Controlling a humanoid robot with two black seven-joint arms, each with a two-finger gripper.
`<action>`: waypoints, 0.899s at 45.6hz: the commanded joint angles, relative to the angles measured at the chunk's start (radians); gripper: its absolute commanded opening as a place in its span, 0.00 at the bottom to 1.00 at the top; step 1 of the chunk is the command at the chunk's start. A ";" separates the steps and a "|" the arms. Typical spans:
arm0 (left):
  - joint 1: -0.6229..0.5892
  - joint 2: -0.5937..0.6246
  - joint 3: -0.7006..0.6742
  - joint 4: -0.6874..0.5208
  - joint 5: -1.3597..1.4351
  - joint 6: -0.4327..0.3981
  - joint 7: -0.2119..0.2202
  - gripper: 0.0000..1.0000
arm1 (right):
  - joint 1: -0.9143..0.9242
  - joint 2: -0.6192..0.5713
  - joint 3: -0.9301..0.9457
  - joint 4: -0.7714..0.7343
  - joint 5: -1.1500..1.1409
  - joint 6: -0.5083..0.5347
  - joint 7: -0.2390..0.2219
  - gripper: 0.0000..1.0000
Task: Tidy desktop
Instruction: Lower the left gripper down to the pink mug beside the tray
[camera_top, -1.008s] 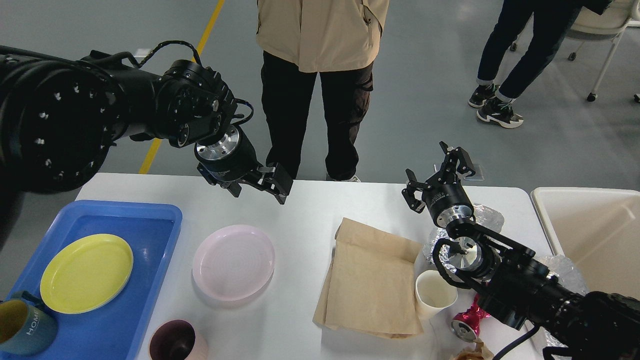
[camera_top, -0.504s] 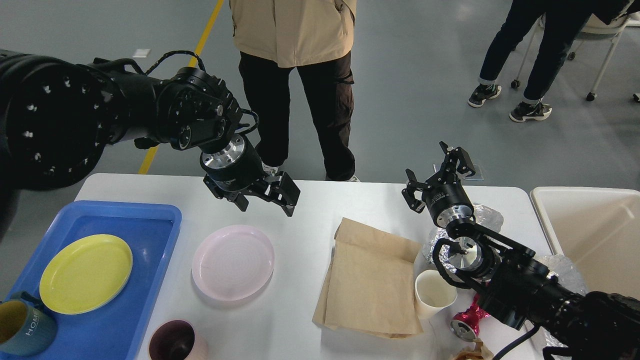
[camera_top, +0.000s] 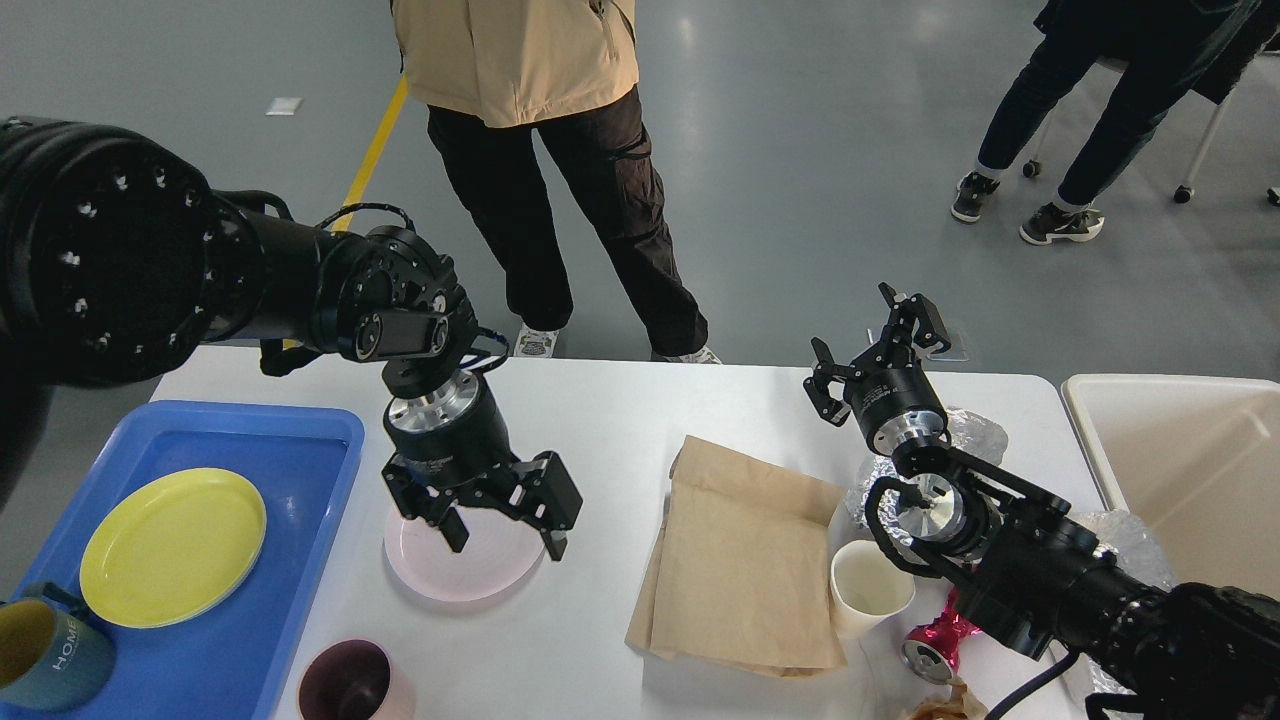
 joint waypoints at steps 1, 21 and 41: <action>-0.012 0.003 0.055 -0.083 0.001 -0.045 0.002 1.00 | 0.000 -0.001 0.000 0.000 0.000 0.000 0.000 1.00; -0.046 -0.009 0.235 -0.210 0.001 -0.016 0.114 1.00 | 0.000 -0.001 0.000 0.000 0.002 0.000 0.000 1.00; -0.006 -0.018 0.268 -0.371 -0.095 0.524 0.221 1.00 | 0.000 0.001 0.000 0.000 0.000 0.000 0.000 1.00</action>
